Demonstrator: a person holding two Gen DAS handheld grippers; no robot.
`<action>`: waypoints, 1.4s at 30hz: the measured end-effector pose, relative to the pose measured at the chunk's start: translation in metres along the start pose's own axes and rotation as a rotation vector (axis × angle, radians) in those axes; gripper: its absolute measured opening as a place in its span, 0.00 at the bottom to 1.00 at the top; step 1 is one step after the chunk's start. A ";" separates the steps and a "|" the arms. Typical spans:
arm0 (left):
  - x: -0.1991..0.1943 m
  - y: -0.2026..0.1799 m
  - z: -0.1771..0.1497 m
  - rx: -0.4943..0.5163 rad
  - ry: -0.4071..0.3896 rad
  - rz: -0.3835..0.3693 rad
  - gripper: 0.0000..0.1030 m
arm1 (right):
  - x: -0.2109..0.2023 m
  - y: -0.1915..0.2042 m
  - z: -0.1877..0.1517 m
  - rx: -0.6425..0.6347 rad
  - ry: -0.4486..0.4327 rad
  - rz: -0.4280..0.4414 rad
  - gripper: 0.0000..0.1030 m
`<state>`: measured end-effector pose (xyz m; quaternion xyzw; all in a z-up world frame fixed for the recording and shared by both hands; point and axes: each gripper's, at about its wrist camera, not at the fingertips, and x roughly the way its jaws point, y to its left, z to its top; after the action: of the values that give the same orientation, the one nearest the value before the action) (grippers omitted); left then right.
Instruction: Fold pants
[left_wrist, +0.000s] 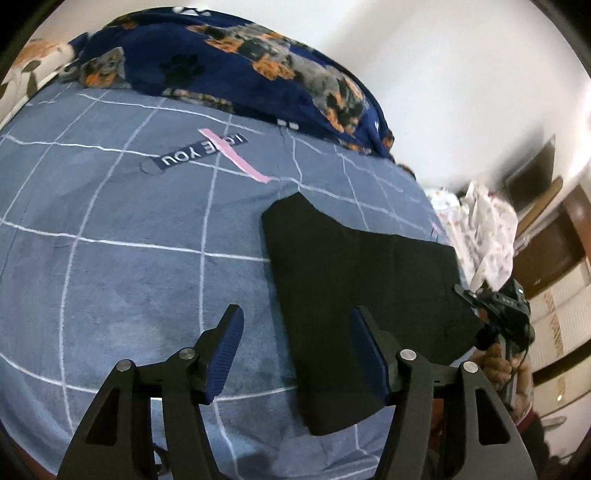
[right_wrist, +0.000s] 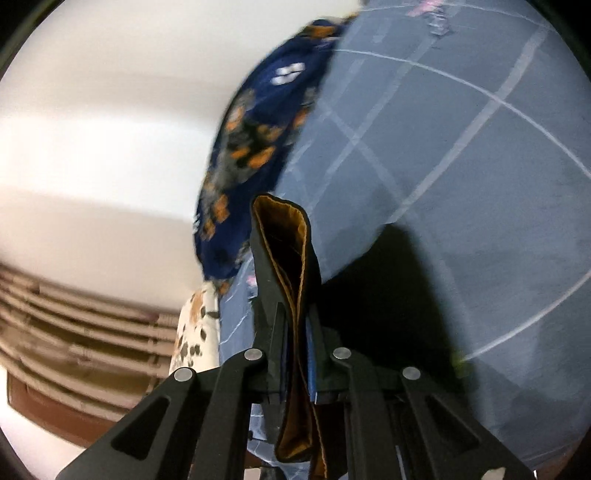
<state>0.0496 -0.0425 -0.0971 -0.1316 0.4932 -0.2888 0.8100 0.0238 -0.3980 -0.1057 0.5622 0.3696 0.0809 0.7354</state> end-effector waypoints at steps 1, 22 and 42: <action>0.006 -0.003 -0.002 0.009 0.013 0.000 0.60 | 0.003 -0.016 0.003 0.048 0.024 0.013 0.09; 0.028 -0.030 -0.018 0.072 0.083 -0.018 0.64 | -0.037 -0.023 -0.052 0.144 0.220 0.020 0.26; 0.028 -0.032 -0.022 0.071 0.086 -0.016 0.67 | -0.052 -0.009 -0.061 0.108 0.084 -0.011 0.10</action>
<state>0.0291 -0.0833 -0.1119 -0.0944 0.5158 -0.3180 0.7899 -0.0541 -0.3823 -0.0957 0.5952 0.4070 0.0800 0.6883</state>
